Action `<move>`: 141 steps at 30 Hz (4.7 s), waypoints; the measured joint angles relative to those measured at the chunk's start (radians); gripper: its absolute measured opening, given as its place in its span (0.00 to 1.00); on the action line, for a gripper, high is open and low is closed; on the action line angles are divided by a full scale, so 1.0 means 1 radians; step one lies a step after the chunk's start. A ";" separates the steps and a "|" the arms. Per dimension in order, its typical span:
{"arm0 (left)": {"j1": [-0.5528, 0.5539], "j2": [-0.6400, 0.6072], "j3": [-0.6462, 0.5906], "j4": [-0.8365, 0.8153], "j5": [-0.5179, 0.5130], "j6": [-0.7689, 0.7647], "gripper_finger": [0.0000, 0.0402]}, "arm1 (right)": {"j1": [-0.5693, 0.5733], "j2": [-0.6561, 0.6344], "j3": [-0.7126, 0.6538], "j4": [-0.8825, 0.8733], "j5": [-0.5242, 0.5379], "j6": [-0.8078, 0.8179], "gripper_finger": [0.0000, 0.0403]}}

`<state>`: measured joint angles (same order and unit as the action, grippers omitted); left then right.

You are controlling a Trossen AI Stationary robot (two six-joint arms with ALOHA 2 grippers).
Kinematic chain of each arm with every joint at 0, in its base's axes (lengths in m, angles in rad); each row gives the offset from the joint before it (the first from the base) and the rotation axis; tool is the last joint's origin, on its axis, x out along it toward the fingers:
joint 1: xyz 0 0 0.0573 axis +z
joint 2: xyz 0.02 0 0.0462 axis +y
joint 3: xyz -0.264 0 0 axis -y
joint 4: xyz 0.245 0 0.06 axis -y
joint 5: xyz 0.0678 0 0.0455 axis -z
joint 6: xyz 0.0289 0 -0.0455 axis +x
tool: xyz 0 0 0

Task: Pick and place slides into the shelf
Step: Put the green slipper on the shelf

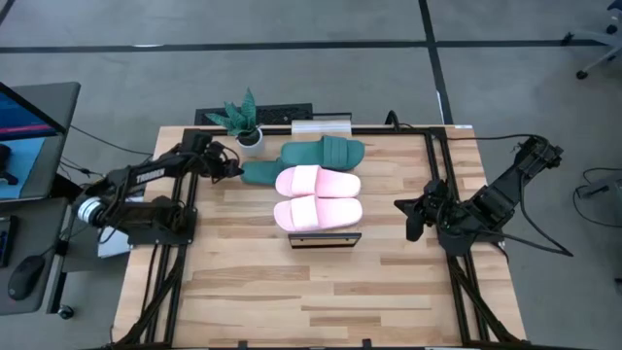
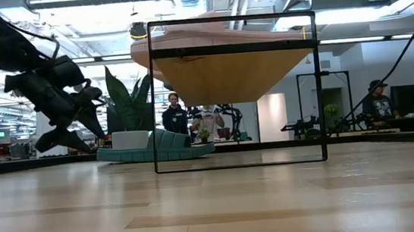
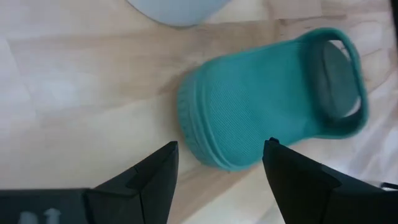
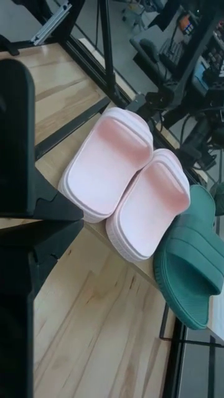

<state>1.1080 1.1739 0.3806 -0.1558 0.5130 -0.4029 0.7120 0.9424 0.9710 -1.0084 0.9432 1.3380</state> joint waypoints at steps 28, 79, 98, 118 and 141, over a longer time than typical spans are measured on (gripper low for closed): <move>-0.113 0.072 0.011 0.153 -0.076 -0.096 0.55 | -0.001 0.000 0.000 -0.008 0.000 -0.001 0.00; -0.204 0.034 0.007 0.001 -0.226 -0.062 0.08 | -0.001 0.000 0.000 -0.016 -0.004 -0.001 0.00; -0.082 -0.447 0.006 -0.396 -0.336 -0.071 0.08 | 0.000 0.000 0.000 -0.032 -0.029 -0.004 0.00; -0.057 -0.637 0.215 -0.776 -0.430 -0.175 0.08 | 0.058 0.000 0.000 -0.058 -0.049 -0.010 0.00; -0.059 -0.683 0.594 -1.059 -0.455 -0.105 0.08 | 0.093 0.000 0.000 -0.072 -0.045 -0.010 0.00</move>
<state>1.0492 0.4911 0.9745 -1.2152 0.0582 -0.5079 0.8051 0.9428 0.9710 -1.0809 0.8978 1.3284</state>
